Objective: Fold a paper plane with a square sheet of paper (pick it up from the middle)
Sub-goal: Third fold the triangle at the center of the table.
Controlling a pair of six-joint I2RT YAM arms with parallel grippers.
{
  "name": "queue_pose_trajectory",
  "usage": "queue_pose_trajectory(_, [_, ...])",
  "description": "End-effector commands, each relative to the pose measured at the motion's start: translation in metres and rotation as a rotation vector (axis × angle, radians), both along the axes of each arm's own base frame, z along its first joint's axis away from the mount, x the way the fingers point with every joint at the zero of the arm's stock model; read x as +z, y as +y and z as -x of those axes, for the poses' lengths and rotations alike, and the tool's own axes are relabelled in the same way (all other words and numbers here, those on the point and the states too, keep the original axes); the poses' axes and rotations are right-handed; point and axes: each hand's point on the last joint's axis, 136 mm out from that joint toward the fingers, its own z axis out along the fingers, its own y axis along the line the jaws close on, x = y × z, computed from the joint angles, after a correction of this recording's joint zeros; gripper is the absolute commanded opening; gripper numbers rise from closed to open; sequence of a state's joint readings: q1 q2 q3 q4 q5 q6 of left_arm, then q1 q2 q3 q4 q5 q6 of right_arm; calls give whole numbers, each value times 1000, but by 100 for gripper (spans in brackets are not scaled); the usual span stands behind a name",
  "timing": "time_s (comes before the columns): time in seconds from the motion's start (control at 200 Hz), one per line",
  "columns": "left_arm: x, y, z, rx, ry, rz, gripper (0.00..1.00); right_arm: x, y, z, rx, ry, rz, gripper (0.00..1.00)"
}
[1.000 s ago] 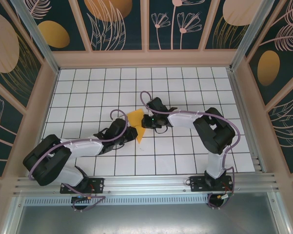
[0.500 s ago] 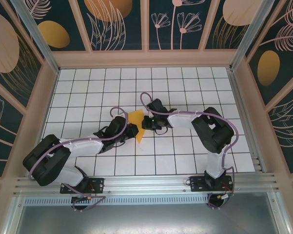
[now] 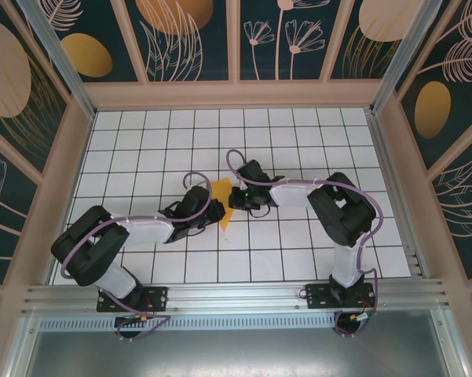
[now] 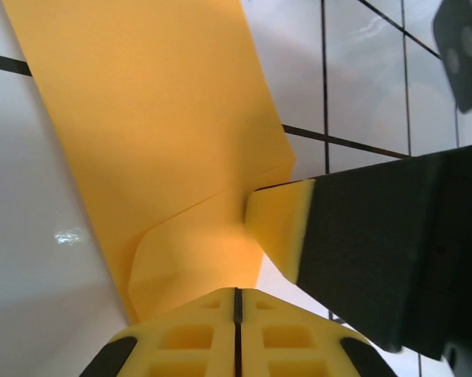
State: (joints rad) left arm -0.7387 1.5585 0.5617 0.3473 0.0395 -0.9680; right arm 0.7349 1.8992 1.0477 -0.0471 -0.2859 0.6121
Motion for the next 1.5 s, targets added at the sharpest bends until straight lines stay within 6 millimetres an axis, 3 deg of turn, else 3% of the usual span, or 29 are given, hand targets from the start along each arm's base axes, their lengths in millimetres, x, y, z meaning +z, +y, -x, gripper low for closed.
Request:
queue_pose_trajectory(0.0, [0,1,-12,12,-25,-33,10,-12,-3,8,-3,36,10,9])
queue_pose_trajectory(0.45, [-32,24,-20,55,11,-202,6,-2,2,6,16,21,-7,9])
queue_pose_trajectory(0.595, [-40,23,-17,47,37,-196,4,23,11,6,43,-7,-71,8])
queue_pose_trajectory(0.675, [-42,22,-15,48,46,-188,4,42,20,14,80,-12,-136,8])
queue_pose_trajectory(0.771, [-42,22,-14,52,52,-182,4,49,25,28,93,0,-149,7])
queue_pose_trajectory(1.106, [-44,21,-10,68,73,-135,4,20,27,67,63,103,-151,5])
queue_pose_trajectory(1.311, [-43,21,-9,73,73,-122,4,1,31,75,72,146,-141,4])
queue_pose_trajectory(1.491, [-43,23,-7,79,73,-122,4,-20,19,87,52,203,-87,4])
